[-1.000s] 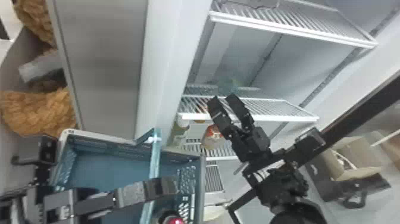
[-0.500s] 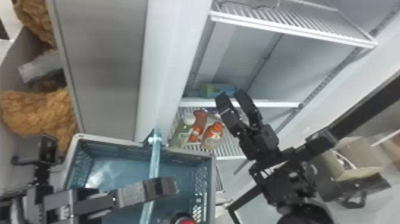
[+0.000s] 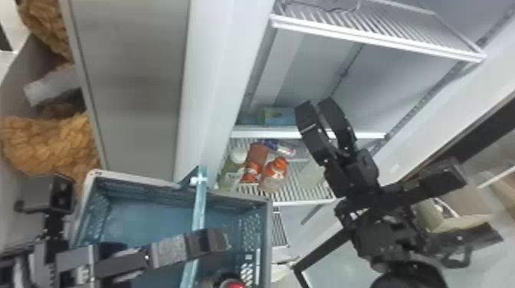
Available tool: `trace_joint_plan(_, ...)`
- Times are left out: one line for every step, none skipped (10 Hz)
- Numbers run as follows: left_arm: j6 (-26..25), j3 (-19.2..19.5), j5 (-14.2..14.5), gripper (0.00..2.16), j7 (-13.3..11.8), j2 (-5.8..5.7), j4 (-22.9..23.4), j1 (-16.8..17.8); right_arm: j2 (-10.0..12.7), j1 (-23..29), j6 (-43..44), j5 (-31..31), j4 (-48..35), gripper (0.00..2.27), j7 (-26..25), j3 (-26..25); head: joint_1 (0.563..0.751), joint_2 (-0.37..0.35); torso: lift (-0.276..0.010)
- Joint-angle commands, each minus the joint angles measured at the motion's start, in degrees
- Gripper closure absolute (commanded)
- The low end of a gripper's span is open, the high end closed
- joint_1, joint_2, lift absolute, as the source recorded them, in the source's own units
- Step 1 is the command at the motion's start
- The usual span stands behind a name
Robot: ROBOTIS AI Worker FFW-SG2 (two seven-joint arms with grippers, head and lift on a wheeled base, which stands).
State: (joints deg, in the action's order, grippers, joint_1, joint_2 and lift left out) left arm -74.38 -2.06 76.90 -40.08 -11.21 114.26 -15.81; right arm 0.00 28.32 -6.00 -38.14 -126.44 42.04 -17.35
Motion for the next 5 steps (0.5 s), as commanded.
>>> trace_joint_plan(0.0, 0.0, 0.0, 1.21, 0.0, 0.04, 0.0, 0.06, 0.05, 0.22, -0.04, -0.13, -0.19, 0.15, -0.02, -0.02, 0.695, -0.35, 0.0)
trace_joint_plan(0.0, 0.0, 0.0, 1.21, 0.0, 0.04, 0.0, 0.06, 0.05, 0.22, -0.04, -0.13, -0.19, 0.15, -0.02, -0.02, 0.695, -0.35, 0.0)
trace_joint_plan(0.0, 0.0, 0.0, 1.21, 0.0, 0.04, 0.0, 0.06, 0.05, 0.22, -0.04, -0.13, -0.19, 0.15, -0.11, -0.02, 0.695, -0.35, 0.0)
trace_joint_plan(0.0, 0.0, 0.0, 1.21, 0.0, 0.04, 0.0, -0.08, 0.05, 0.22, -0.04, -0.25, -0.05, 0.15, -0.11, -0.02, 0.695, -0.35, 0.0)
trace_joint_plan(0.0, 0.0, 0.0, 1.21, 0.0, 0.04, 0.0, -0.08, 0.05, 0.22, -0.04, -0.25, 0.09, 0.15, -0.2, -0.02, 0.695, -0.35, 0.0)
